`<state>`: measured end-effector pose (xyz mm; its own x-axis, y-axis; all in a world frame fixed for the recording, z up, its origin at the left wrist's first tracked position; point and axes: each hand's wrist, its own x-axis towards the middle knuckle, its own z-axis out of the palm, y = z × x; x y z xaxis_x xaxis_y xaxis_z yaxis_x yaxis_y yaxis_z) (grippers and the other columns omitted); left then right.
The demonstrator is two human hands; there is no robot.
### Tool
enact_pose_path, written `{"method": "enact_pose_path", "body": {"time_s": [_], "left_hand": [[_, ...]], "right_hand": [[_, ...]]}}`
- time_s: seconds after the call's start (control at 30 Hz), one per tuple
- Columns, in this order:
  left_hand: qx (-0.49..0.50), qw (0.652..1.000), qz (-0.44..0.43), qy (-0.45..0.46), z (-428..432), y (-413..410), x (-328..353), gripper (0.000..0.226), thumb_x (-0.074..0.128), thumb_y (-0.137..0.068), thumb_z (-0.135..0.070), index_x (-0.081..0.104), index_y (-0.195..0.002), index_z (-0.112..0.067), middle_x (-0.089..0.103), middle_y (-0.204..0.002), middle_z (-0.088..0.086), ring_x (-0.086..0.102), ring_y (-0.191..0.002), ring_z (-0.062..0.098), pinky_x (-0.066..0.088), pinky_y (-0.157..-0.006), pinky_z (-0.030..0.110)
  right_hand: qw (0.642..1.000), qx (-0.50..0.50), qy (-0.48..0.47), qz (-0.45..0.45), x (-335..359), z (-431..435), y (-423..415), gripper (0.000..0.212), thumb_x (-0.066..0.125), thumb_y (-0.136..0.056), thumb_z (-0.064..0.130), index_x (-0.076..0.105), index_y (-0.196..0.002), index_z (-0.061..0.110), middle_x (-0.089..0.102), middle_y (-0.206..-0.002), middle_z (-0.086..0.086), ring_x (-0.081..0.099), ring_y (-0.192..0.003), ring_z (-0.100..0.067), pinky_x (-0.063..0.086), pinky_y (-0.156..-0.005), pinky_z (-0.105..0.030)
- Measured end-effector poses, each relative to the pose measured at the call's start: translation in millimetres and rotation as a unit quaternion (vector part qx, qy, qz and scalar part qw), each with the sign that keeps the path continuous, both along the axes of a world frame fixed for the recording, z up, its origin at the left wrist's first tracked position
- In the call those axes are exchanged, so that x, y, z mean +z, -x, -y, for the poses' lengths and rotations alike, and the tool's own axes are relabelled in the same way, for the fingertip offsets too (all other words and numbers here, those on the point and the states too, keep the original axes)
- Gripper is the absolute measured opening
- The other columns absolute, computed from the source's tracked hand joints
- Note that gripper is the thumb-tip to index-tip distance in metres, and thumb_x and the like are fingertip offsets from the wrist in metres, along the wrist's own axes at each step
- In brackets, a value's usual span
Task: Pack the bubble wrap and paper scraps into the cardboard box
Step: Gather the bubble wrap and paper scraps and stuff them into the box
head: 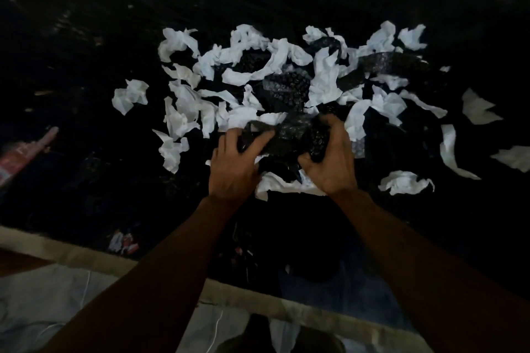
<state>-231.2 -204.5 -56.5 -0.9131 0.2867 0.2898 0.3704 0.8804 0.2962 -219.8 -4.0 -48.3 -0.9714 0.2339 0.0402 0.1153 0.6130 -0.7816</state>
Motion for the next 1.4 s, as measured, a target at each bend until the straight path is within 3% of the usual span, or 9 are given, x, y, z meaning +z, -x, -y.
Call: {"method": "enact_pose_path", "body": {"time_s": [0.13, 0.23, 0.5, 0.63, 0.73, 0.8, 0.9, 1.1, 1.4], "left_hand": [[-0.005, 0.998, 0.008, 0.056, 2.0, 2.2, -6.5, 0.041, 0.075, -0.067, -0.033, 0.063, -0.105, -0.025, 0.053, -0.121, 0.014, 0.048, -0.1, 0.039, 0.048, -0.07, 0.044], [-0.021, 0.999, 0.007, 0.031, 2.9, 1.9, -5.8, 0.028, 0.061, -0.07, -0.03, 0.064, -0.095, -0.018, 0.054, -0.121, 0.014, 0.045, -0.101, 0.037, 0.046, -0.072, 0.045], [0.106, 0.983, 0.081, -0.122, -19.5, -3.3, 1.0, 0.05, 0.047, -0.079, -0.065, 0.072, -0.084, -0.022, 0.057, -0.117, -0.005, 0.045, -0.114, 0.027, 0.035, -0.091, 0.041], [0.044, 0.988, 0.062, -0.136, -26.0, 6.3, 2.2, 0.047, 0.069, -0.068, -0.031, 0.054, -0.111, -0.02, 0.051, -0.119, 0.006, 0.045, -0.11, 0.03, 0.043, -0.088, 0.05], [-0.059, 0.991, 0.062, -0.106, -31.0, 14.4, 0.2, 0.086, 0.076, -0.061, -0.016, 0.038, -0.137, -0.027, 0.029, -0.149, 0.006, 0.03, -0.134, 0.032, 0.038, -0.1, 0.058], [-0.104, 0.991, 0.067, -0.051, -33.3, 20.3, -1.9, 0.079, 0.068, -0.067, -0.019, 0.04, -0.14, -0.033, 0.027, -0.155, -0.001, 0.027, -0.141, 0.027, 0.036, -0.099, 0.063], [-0.109, 0.99, 0.044, -0.073, -31.0, 22.9, -7.0, 0.049, 0.051, -0.072, -0.034, 0.063, -0.119, -0.027, 0.058, -0.131, -0.002, 0.049, -0.126, 0.022, 0.042, -0.092, 0.052], [-0.068, 0.992, 0.022, -0.104, -36.4, 24.0, -4.8, 0.03, 0.057, -0.083, -0.046, 0.062, -0.089, -0.017, 0.063, -0.084, 0.003, 0.06, -0.086, 0.027, 0.046, -0.074, 0.036], [0.031, 0.956, 0.062, -0.283, -30.0, 57.5, 83.0, 0.027, 0.061, -0.089, -0.044, 0.071, -0.097, -0.02, 0.072, -0.085, -0.002, 0.064, -0.079, 0.006, 0.046, -0.07, 0.017]], "right_hand": [[0.998, 0.025, -0.041, -0.042, 4.6, 3.6, -5.1, 0.063, 0.067, -0.069, 0.005, 0.045, -0.127, 0.015, 0.05, -0.122, -0.014, 0.043, -0.117, -0.03, 0.039, -0.1, -0.039], [0.995, 0.04, -0.08, -0.046, 5.2, 5.6, -7.7, 0.056, 0.06, -0.069, 0.004, 0.052, -0.123, 0.019, 0.054, -0.122, -0.008, 0.04, -0.117, -0.029, 0.039, -0.101, -0.046], [0.999, -0.024, -0.025, 0.008, 3.0, 3.0, -17.3, 0.059, 0.063, -0.079, 0.057, 0.042, -0.131, 0.037, 0.052, -0.129, -0.001, 0.042, -0.123, -0.023, 0.036, -0.104, -0.035], [0.998, -0.057, 0.007, 0.005, 4.0, 7.4, -13.4, 0.056, 0.071, -0.072, 0.019, 0.044, -0.121, 0.025, 0.047, -0.118, -0.006, 0.046, -0.112, -0.021, 0.041, -0.097, -0.033], [0.996, -0.066, -0.03, -0.046, 1.7, 10.6, -14.7, 0.064, 0.066, -0.063, 0.018, 0.043, -0.122, 0.014, 0.043, -0.122, -0.009, 0.037, -0.118, -0.025, 0.037, -0.102, -0.038], [0.995, -0.07, -0.037, -0.052, -0.5, 10.0, -13.9, 0.075, 0.066, -0.06, 0.02, 0.039, -0.13, 0.013, 0.042, -0.129, -0.011, 0.035, -0.124, -0.027, 0.032, -0.105, -0.036], [0.997, -0.064, -0.029, -0.027, -0.7, 7.0, -11.9, 0.082, 0.071, -0.065, 0.019, 0.035, -0.139, 0.015, 0.051, -0.125, -0.005, 0.04, -0.121, -0.024, 0.035, -0.103, -0.032], [0.998, -0.044, 0.013, 0.032, 8.3, 0.4, -6.7, 0.07, 0.076, -0.069, 0.015, 0.045, -0.131, 0.022, 0.053, -0.118, -0.007, 0.052, -0.114, -0.022, 0.039, -0.096, -0.024], [0.988, -0.1, 0.121, 0.001, 79.2, -23.5, 10.8, 0.098, 0.086, -0.065, 0.041, 0.029, -0.144, 0.041, 0.054, -0.13, 0.01, 0.044, -0.118, -0.001, 0.038, -0.102, -0.022]]}}
